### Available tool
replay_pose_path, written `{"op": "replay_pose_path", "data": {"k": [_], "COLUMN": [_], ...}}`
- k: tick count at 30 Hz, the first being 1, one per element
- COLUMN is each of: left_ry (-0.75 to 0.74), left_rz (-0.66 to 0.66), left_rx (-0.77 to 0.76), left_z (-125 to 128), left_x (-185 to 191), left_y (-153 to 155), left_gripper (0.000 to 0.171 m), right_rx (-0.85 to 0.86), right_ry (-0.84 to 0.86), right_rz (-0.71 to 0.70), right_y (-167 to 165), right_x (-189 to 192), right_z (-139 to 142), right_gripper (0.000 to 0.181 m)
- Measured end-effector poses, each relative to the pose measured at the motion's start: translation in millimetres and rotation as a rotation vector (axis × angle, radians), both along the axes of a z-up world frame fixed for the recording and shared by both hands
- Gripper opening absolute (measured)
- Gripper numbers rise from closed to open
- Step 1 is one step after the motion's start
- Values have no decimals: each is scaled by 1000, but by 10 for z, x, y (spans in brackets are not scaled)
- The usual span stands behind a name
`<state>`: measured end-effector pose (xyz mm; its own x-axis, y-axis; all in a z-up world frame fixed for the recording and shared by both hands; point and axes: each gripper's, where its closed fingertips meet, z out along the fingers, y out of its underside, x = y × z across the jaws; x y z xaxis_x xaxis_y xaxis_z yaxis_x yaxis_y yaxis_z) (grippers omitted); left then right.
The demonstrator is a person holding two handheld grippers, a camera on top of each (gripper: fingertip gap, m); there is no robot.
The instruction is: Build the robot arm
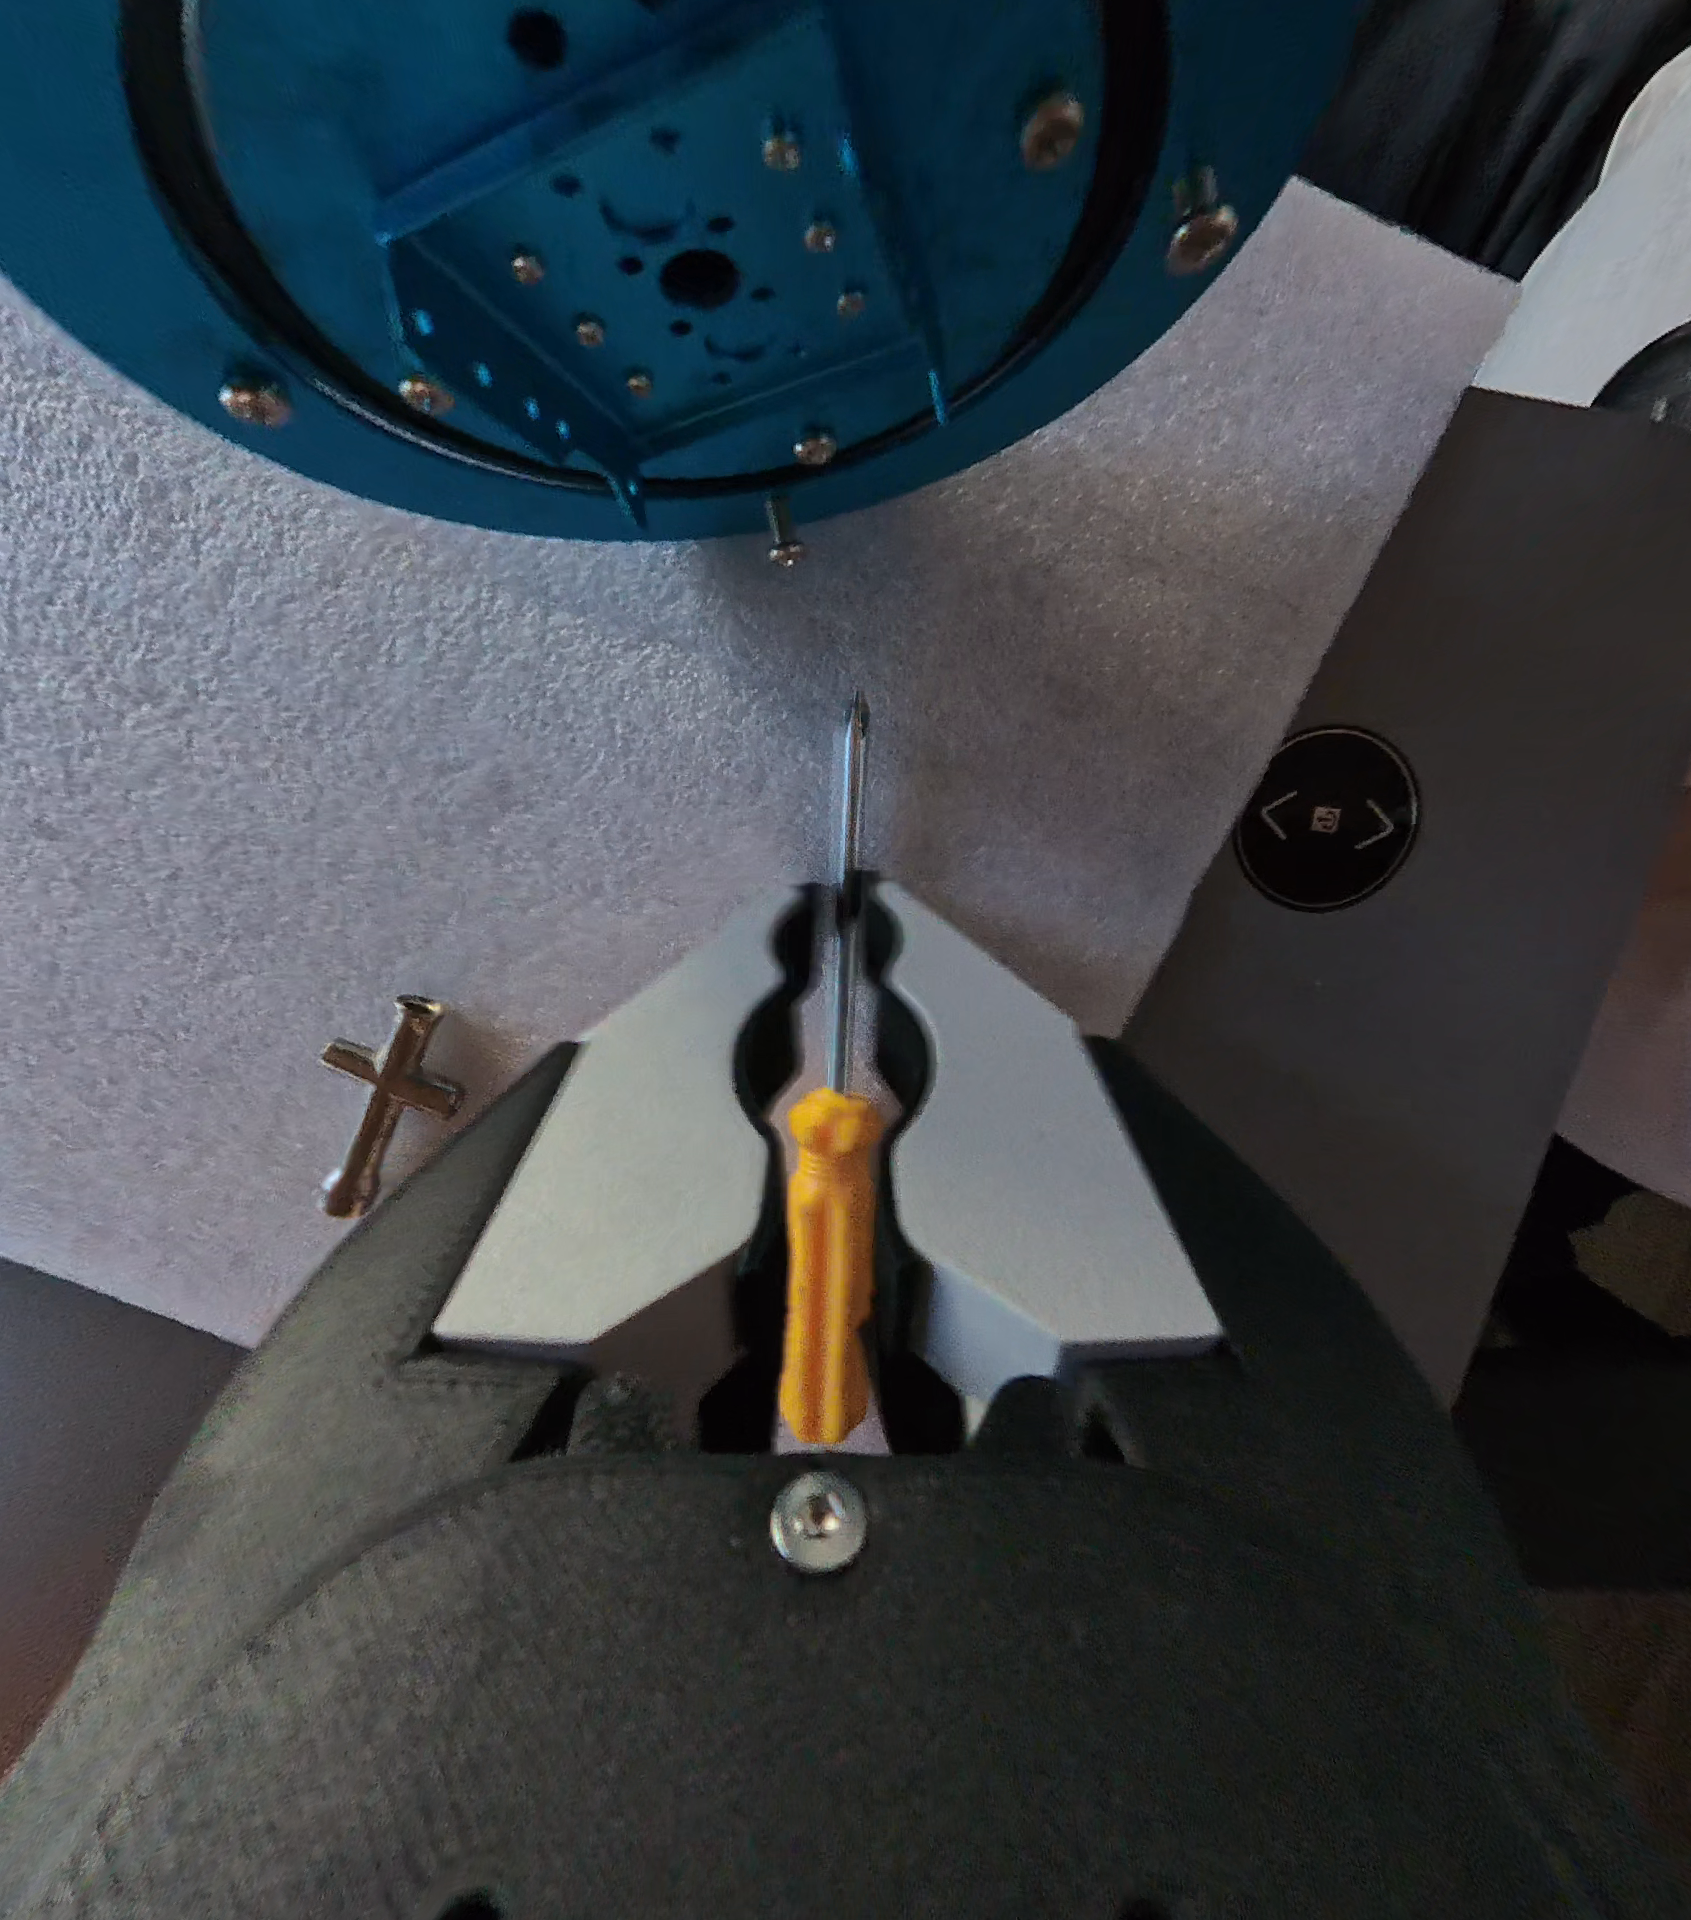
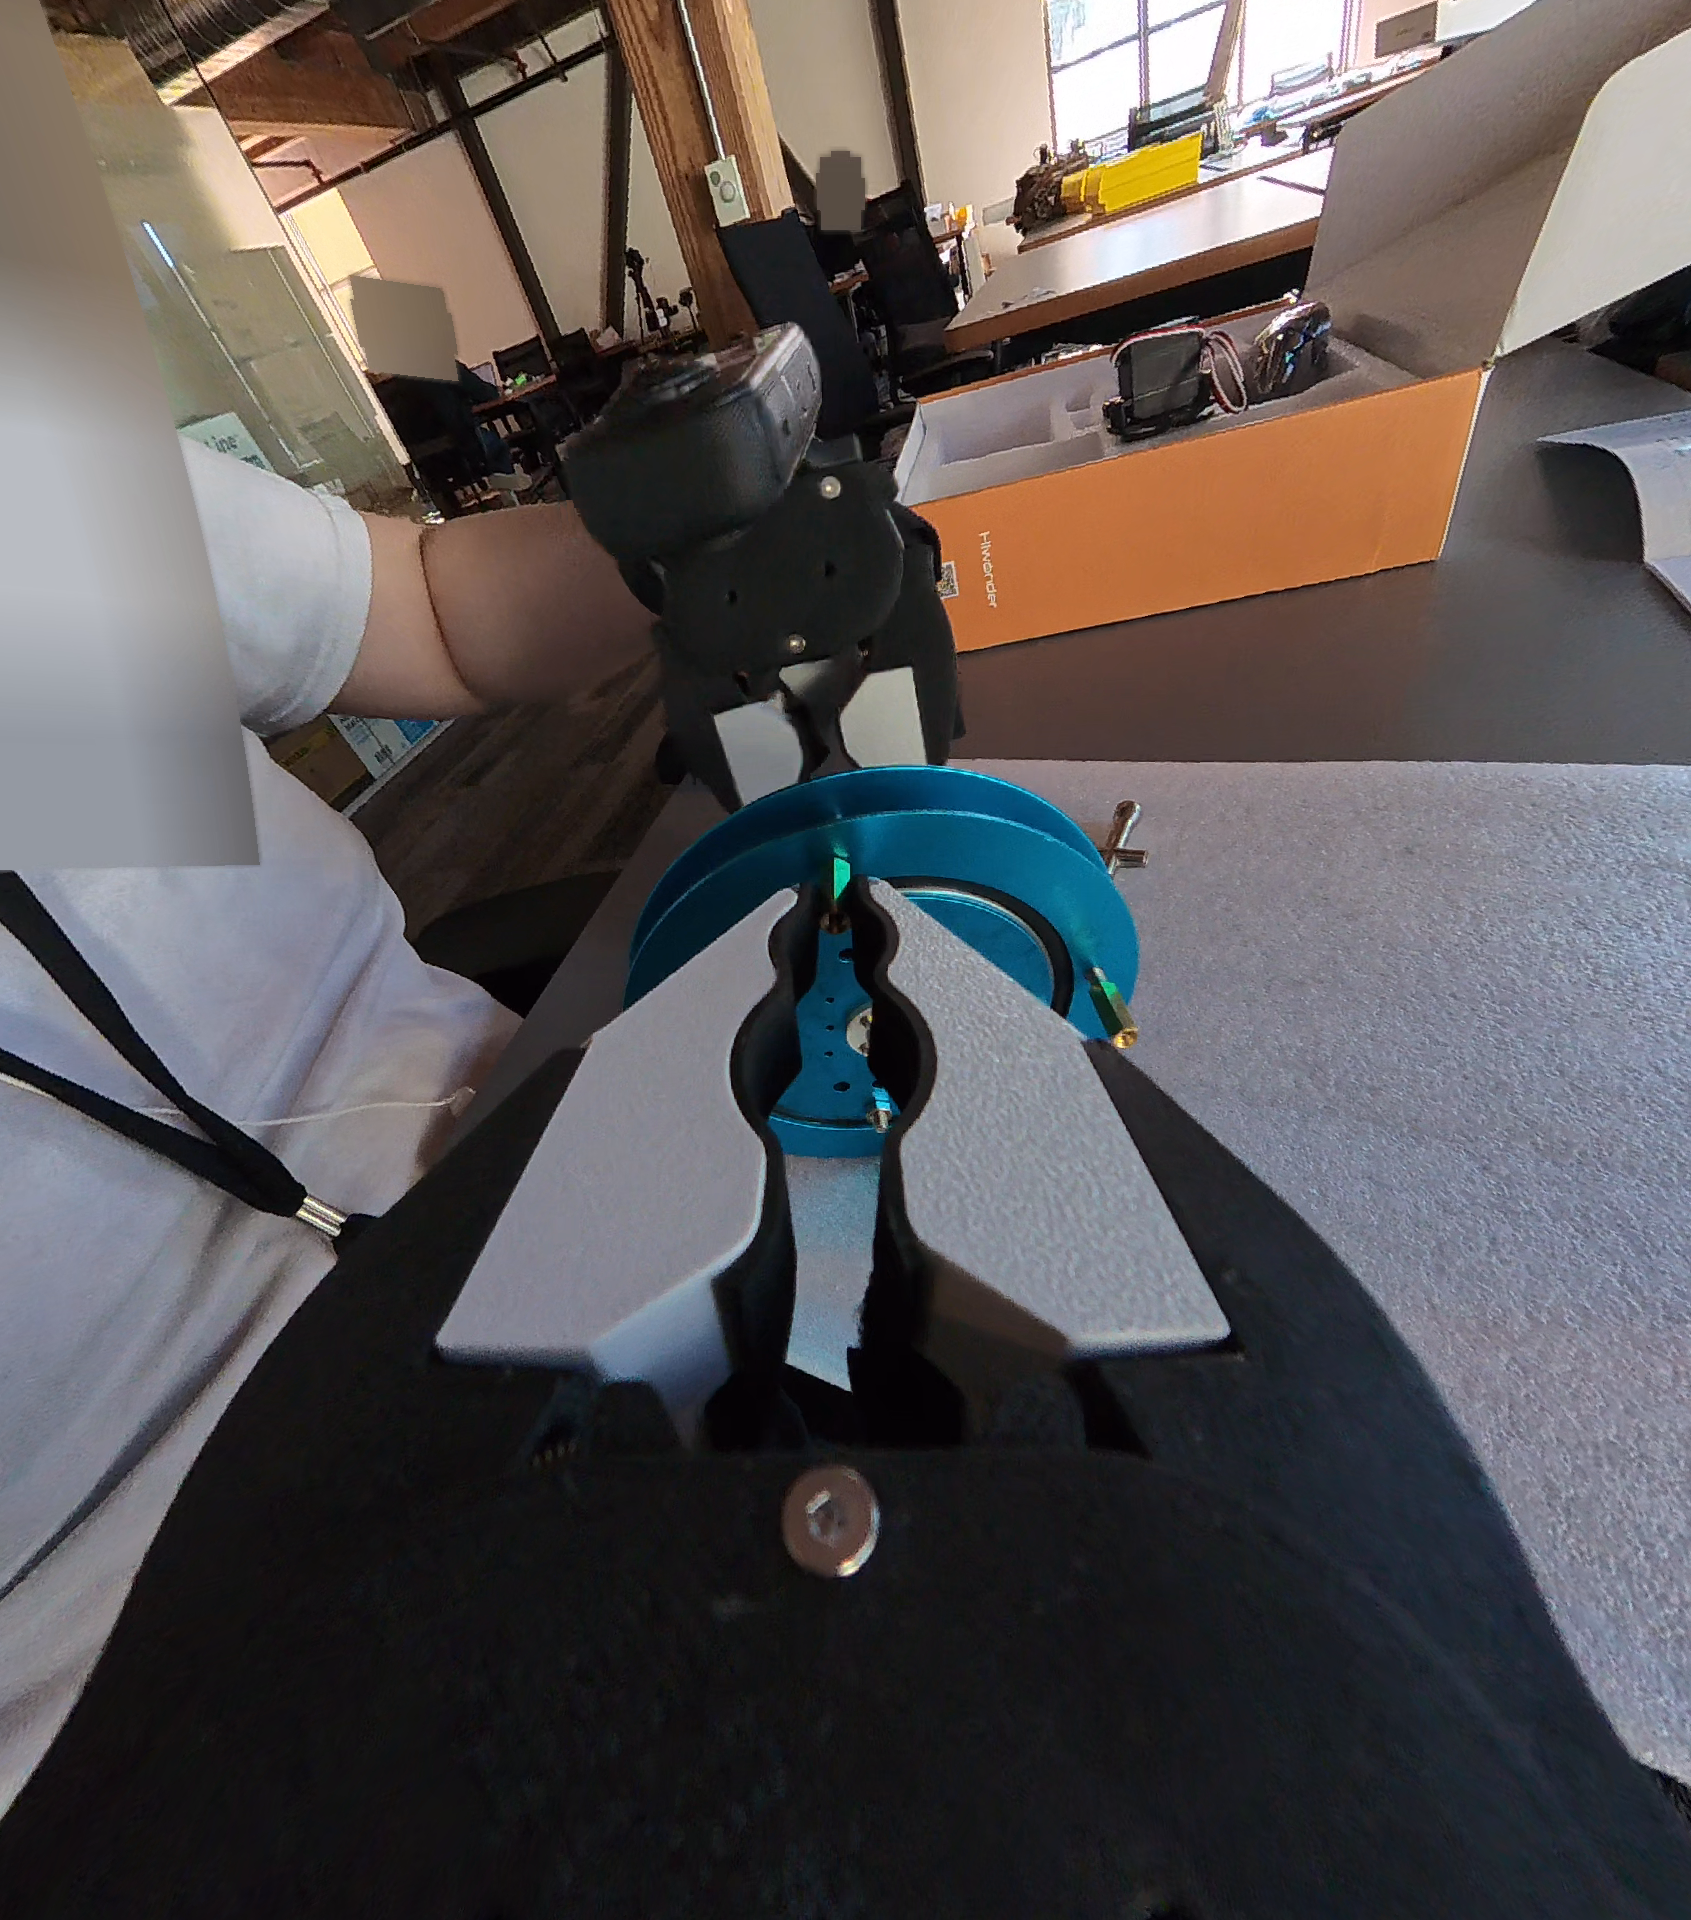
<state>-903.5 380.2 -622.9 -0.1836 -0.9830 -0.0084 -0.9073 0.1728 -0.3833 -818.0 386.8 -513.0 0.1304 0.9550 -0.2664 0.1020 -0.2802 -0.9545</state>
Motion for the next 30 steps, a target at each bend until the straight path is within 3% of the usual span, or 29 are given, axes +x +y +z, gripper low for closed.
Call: {"op": "replay_pose_path", "data": {"k": [16, 19, 22, 25, 30], "left_ry": [-475, -534, -623, -671, -718], "left_rz": [171, 173, 126, 95, 149], "left_rx": [-15, -33, 42, 134, 10], "left_z": [592, 706, 849, 842, 756], "left_x": [152, 159, 180, 196, 272], "left_y": [96, 81, 78, 83, 20], "left_gripper": [2, 2, 3, 2, 3], "right_rx": [24, 26, 29, 27, 41], "right_ry": [-58, -67, -71, -70, -96], "right_rz": [7, 6, 2, -2, -9], "right_y": [-17, -17, -20, -19, -23], "right_x": [-48, -57, -60, -62, -80], "right_z": [0, -1, -2, -4, -6], "right_gripper": [4, 4, 4, 4, 4]}}
